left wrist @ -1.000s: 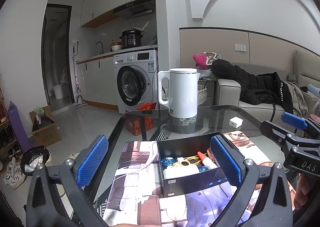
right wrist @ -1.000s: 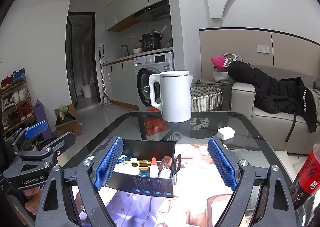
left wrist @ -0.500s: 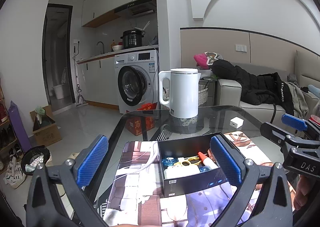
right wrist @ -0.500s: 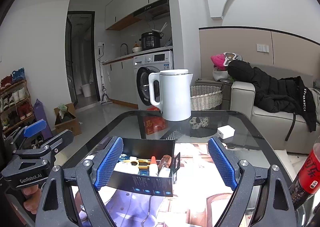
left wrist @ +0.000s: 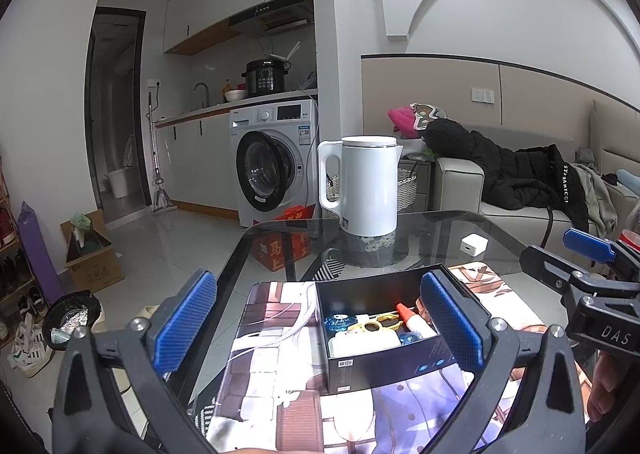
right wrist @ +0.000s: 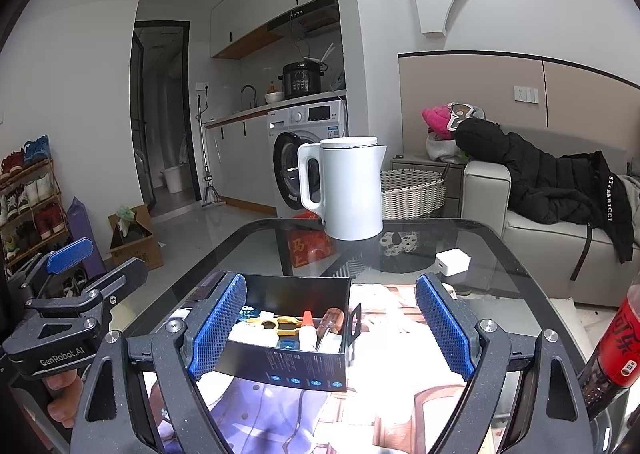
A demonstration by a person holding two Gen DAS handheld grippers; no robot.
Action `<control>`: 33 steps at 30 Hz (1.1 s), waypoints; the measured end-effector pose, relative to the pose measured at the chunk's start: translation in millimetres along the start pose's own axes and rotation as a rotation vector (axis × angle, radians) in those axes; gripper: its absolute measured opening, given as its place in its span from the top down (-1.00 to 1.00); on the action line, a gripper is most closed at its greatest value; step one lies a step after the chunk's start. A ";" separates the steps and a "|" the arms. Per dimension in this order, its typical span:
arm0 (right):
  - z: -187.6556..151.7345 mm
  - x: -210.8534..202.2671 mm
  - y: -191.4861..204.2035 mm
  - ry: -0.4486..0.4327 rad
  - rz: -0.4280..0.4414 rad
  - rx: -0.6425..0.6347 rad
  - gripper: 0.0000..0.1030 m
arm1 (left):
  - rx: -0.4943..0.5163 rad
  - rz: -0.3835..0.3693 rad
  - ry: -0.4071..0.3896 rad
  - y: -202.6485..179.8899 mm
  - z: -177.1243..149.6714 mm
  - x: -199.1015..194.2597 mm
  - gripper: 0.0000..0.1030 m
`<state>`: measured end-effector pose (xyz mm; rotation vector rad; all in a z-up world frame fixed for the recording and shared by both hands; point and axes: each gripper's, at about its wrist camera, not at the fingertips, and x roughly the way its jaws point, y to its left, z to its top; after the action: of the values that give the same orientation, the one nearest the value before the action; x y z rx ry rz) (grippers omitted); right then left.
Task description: Organize rigid objects
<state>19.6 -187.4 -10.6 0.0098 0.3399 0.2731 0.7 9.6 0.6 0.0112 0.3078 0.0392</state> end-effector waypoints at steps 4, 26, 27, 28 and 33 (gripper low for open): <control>0.1 0.2 0.3 0.003 0.000 -0.001 -0.72 | 0.000 -0.001 -0.001 -0.1 0.1 0.1 -1.00; -1.5 0.6 -0.2 0.008 0.002 -0.003 -0.72 | 0.004 0.005 0.003 -0.2 0.1 1.3 -1.00; -1.9 0.3 -0.2 0.009 0.002 -0.003 -0.72 | 0.003 0.004 0.004 -0.7 0.1 1.2 -1.00; -1.5 0.3 -0.2 0.008 0.001 -0.002 -0.72 | 0.003 0.006 0.003 -0.8 0.1 1.1 -1.00; -1.1 0.4 -0.2 0.008 0.001 -0.002 -0.72 | 0.004 0.004 0.005 -1.2 0.0 1.4 -1.00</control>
<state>19.6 -187.4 -11.8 0.0067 0.3479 0.2746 2.0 8.4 0.2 0.0155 0.3129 0.0429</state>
